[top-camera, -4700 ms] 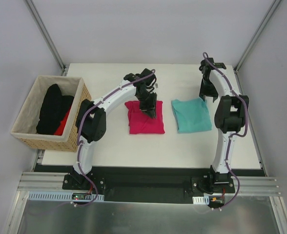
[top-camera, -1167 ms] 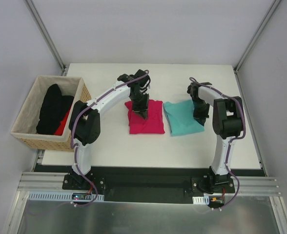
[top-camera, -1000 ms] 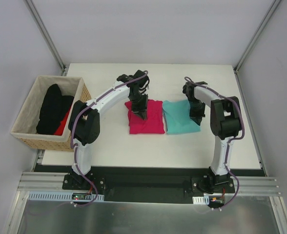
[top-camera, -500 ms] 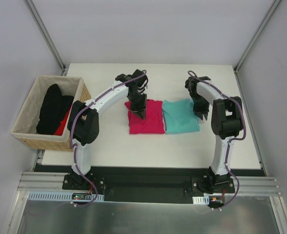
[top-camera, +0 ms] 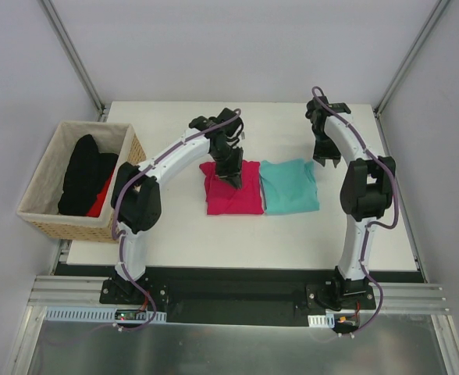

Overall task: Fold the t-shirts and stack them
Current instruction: Put the neatly folded tshirt into the corner of the board with both arms

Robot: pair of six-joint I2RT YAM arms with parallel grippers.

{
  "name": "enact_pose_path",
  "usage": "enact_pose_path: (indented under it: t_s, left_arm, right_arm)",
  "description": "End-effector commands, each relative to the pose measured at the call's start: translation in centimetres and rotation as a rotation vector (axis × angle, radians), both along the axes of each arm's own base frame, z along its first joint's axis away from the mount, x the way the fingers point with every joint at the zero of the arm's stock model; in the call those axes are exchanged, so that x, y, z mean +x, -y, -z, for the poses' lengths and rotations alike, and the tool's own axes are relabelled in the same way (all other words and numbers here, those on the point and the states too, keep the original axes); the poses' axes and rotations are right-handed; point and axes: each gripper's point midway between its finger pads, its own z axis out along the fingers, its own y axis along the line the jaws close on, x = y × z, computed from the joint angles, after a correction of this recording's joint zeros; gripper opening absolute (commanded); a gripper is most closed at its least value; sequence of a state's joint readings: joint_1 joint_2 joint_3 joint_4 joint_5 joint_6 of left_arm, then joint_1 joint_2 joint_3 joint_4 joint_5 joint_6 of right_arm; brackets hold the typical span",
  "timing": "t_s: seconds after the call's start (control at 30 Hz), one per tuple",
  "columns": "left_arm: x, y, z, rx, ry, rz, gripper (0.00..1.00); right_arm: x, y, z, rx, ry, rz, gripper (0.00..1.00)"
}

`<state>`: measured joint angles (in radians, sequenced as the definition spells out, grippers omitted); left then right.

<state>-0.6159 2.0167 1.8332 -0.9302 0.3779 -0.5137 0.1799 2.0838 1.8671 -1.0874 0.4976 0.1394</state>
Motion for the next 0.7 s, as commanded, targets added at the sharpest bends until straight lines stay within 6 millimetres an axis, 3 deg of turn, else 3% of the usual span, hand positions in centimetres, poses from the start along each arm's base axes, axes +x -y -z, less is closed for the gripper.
enact_pose_path:
  t_s: [0.0,0.1,0.37,0.67]
  left_arm:
    - [-1.1,1.9,-0.1,-0.016,-0.038,0.023,0.18]
    - [-1.7,3.0,0.6,-0.014,-0.063,0.038,0.18]
    - [-2.4,5.2,1.1,-0.024,-0.090,0.051,0.18]
    - [-2.1,6.6,0.8,-0.054,-0.090,0.061,0.18]
  right_arm:
    - [1.7,-1.5,0.6,0.090,-0.015,-0.082,0.55]
    - [2.9,-2.5,1.2,0.151,-0.007,-0.124,0.62]
    - [5.1,-2.8,2.0,0.260,0.019,-0.128,0.64]
    - [6.3,-2.7,0.5,0.322,0.091,-0.125,0.64]
